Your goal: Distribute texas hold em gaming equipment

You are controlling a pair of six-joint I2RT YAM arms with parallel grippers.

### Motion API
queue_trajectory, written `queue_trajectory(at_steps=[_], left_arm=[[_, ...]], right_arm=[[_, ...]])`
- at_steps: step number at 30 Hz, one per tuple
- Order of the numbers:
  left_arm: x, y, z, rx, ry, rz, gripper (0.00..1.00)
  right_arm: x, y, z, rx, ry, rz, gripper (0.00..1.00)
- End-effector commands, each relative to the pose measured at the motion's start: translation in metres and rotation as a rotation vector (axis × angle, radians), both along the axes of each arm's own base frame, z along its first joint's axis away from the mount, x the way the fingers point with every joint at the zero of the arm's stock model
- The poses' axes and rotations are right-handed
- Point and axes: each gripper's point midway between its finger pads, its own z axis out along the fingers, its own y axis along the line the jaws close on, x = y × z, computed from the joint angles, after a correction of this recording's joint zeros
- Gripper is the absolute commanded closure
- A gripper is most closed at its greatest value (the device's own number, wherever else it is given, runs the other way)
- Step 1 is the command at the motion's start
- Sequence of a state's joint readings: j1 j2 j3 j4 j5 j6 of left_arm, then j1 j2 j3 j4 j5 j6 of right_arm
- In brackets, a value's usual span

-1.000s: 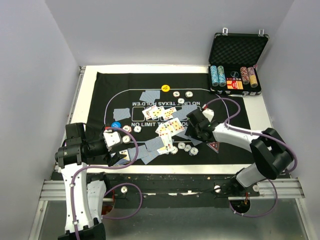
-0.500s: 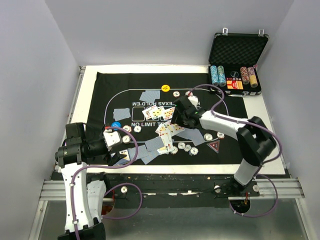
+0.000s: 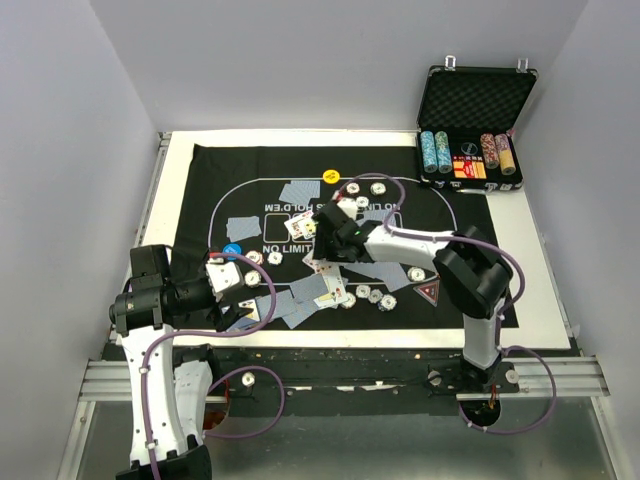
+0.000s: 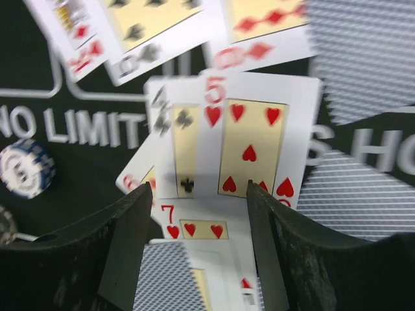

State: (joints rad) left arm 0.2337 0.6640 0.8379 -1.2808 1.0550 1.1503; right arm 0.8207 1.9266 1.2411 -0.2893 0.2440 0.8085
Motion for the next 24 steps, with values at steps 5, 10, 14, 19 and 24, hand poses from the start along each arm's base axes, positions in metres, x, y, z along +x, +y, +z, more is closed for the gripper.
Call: queue_trajectory(at_steps=[5, 10, 14, 19, 24], left_arm=[[-0.001, -0.002, 0.011, -0.013, -0.032, -0.004, 0.01], [-0.002, -0.003, 0.012, -0.016, -0.038, -0.010, 0.01], [-0.002, -0.004, 0.012, -0.022, -0.030, -0.014, 0.01], [-0.002, -0.003, 0.013, -0.014, -0.039, -0.012, 0.01], [-0.002, -0.003, 0.013, -0.018, -0.034, -0.011, 0.01]], right_arm=[[-0.089, 0.045, -0.043, -0.078, 0.160, 0.202, 0.32], [-0.102, 0.046, -0.029, -0.042, 0.166, 0.202, 0.33], [-0.062, 0.041, 0.007, -0.044, 0.071, 0.157, 0.32], [-0.012, 0.029, 0.018, -0.067, 0.002, 0.102, 0.32], [0.006, 0.020, -0.008, -0.111, 0.009, 0.068, 0.32]])
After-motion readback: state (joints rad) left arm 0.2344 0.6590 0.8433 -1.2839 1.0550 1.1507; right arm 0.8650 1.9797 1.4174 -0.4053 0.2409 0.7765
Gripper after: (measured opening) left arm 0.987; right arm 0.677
